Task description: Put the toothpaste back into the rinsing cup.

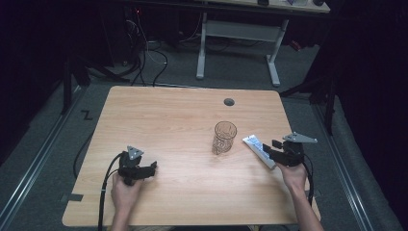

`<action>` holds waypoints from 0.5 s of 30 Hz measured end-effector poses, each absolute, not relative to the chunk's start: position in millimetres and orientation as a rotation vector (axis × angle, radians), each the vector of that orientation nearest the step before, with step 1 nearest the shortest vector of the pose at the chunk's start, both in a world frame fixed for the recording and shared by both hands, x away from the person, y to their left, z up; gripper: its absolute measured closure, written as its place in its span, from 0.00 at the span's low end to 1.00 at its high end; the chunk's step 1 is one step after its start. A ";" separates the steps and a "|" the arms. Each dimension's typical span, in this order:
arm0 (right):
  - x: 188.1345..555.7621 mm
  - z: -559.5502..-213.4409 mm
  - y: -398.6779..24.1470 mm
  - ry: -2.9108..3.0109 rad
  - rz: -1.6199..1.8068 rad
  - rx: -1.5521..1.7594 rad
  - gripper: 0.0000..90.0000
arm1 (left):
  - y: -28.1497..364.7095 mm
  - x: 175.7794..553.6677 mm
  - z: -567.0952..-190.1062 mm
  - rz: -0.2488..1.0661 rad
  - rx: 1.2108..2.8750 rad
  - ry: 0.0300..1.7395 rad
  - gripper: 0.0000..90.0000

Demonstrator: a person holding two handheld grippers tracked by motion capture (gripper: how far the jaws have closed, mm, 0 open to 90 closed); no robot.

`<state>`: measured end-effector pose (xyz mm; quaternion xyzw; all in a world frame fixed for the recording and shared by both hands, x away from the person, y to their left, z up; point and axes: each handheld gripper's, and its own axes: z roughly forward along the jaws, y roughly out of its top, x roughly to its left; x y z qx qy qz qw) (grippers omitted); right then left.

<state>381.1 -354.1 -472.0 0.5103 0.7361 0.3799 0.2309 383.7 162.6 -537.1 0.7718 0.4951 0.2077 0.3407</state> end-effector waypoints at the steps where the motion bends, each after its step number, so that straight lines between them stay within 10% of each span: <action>1: 383.7 -471.9 -353.3 2.024 1.048 1.415 0.55 | 162.5 383.7 -537.1 0.540 2.008 1.288 0.20; 15: 416.8 -483.7 -349.8 2.108 0.955 1.471 0.49 | 162.3 383.5 -537.2 0.542 2.009 1.288 0.20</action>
